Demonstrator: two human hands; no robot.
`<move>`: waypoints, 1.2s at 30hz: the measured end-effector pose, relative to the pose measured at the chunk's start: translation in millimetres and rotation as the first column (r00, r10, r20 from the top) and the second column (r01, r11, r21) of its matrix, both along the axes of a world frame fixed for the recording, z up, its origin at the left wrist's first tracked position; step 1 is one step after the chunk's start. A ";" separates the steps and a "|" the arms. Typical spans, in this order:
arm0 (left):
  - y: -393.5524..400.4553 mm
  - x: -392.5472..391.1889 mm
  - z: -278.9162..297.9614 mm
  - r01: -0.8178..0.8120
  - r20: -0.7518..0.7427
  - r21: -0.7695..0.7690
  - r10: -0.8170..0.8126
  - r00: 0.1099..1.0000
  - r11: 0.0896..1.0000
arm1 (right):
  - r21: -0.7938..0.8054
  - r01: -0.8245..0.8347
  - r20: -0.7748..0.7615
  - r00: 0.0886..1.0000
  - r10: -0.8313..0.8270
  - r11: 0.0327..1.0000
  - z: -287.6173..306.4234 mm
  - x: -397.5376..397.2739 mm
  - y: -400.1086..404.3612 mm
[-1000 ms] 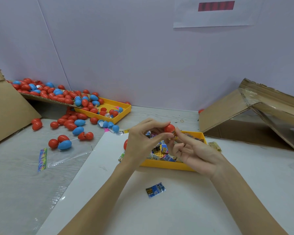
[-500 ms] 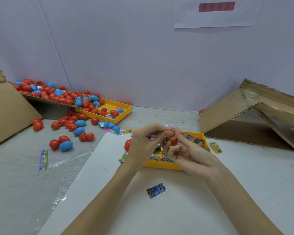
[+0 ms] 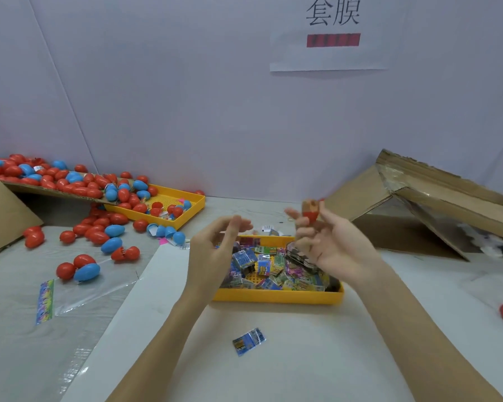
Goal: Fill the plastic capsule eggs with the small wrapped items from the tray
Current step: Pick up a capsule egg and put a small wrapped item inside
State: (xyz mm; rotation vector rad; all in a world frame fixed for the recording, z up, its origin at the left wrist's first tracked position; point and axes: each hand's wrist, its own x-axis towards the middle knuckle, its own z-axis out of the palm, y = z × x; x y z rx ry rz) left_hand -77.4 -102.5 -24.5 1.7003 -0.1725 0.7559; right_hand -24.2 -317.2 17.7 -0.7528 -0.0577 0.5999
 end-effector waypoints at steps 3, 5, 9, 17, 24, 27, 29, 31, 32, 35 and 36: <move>0.0 2.4 0.1 -0.071 -0.027 -0.004 0.071 0.997 0.997 | 0.333 0.227 -0.010 0.972 -0.237 0.915 49.4 36.0 -44.8; -1.1 2.8 -0.7 -0.085 -0.044 0.024 0.086 0.995 0.996 | 0.401 0.344 -0.044 0.933 -0.357 0.849 64.9 51.0 -64.2; -0.3 3.2 0.0 -0.100 -0.090 0.073 0.106 0.990 0.992 | 0.159 0.353 0.008 0.934 -0.358 0.922 38.5 47.4 -56.5; 6.4 10.2 -7.5 -0.193 -0.170 0.114 0.211 0.963 0.975 | -0.352 0.212 0.324 0.941 -0.093 0.912 -36.3 4.2 4.6; 75.2 71.0 -5.5 -0.427 -0.355 0.269 0.501 0.790 0.863 | -0.473 0.199 0.388 0.922 0.000 0.858 -47.3 -0.9 13.6; 120.7 105.6 5.9 -0.432 -0.300 0.584 0.677 0.672 0.688 | -0.495 0.189 0.375 0.927 0.013 0.848 -49.4 -0.7 15.5; 149.9 123.5 10.5 -0.354 -0.254 0.769 0.761 0.597 0.533 | -0.506 0.182 0.370 0.929 0.022 0.843 -50.7 -0.1 16.4; 179.5 137.7 13.2 -0.286 -0.213 0.863 0.814 0.540 0.416 | -0.506 0.168 0.355 0.935 0.026 0.846 -51.5 1.8 17.3; 194.4 144.5 13.5 -0.255 -0.202 0.890 0.829 0.521 0.377 | -0.503 0.160 0.346 0.938 0.028 0.849 -52.3 3.4 17.6; 228.9 163.2 10.7 -0.102 -0.259 0.932 0.836 0.483 0.348 | -0.505 0.137 0.338 0.940 0.049 0.852 -56.1 9.3 18.8; 235.9 168.9 8.4 -0.037 -0.282 0.940 0.836 0.471 0.338 | -0.510 0.134 0.341 0.938 0.058 0.850 -57.5 11.1 19.3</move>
